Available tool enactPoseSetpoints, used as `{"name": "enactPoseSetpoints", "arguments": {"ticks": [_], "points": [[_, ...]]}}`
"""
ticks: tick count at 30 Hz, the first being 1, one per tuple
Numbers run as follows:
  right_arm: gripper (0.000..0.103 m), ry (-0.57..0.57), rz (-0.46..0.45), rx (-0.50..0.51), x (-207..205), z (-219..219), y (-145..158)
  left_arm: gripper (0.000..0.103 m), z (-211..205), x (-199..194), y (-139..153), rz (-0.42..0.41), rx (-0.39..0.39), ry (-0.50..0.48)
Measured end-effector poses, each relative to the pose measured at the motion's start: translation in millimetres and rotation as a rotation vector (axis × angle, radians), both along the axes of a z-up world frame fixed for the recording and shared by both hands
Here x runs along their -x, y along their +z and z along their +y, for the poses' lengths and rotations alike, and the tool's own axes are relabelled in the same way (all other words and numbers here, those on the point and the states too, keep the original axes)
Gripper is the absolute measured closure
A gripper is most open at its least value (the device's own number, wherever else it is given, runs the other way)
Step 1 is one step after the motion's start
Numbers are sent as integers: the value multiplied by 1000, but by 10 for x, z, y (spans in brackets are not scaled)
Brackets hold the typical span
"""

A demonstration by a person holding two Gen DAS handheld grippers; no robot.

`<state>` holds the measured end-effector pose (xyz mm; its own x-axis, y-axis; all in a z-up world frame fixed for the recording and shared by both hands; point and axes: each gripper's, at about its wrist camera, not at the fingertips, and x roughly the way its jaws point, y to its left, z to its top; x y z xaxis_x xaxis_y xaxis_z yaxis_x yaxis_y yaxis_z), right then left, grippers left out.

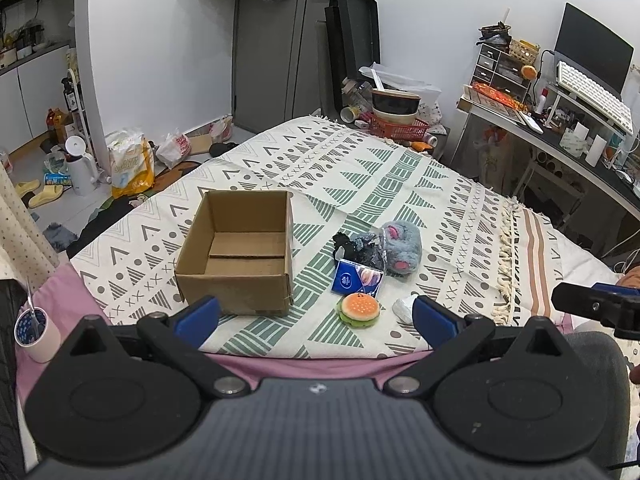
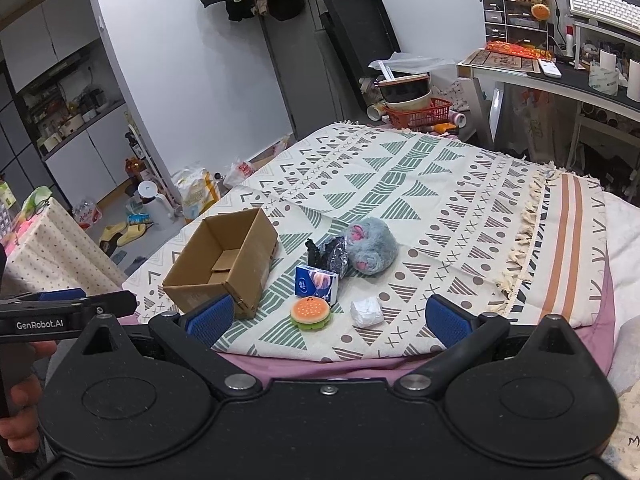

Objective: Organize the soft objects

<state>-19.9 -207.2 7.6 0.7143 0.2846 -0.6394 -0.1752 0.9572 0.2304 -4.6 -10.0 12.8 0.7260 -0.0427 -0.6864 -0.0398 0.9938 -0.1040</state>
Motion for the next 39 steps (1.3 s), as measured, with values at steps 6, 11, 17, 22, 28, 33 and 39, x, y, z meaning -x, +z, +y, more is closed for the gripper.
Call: {"name": "enactPoseSetpoints", "arguments": {"ticks": [6, 11, 17, 22, 28, 33, 39], "points": [[0, 1, 2, -3, -12, 17, -8, 1, 18, -47, -27, 11, -4, -3], [0, 5, 4, -11, -23, 30, -24, 1, 38, -67, -59, 15, 4, -1], [0, 6, 11, -18, -48, 18, -47, 1, 16, -81, -96, 12, 10, -10], [0, -6, 23, -47, -115, -46, -113, 1, -6, -142, -146, 8, 29, -17], [5, -27, 61, -74, -290, -125, -259, 3, -78, -277, -241, 8, 43, -38], [9, -36, 108, -106, -474, -171, -421, 3, -127, -460, -361, 27, 73, -52], [12, -60, 168, -159, -737, -226, -626, 9, -176, -704, -537, 57, 102, -54]]}}
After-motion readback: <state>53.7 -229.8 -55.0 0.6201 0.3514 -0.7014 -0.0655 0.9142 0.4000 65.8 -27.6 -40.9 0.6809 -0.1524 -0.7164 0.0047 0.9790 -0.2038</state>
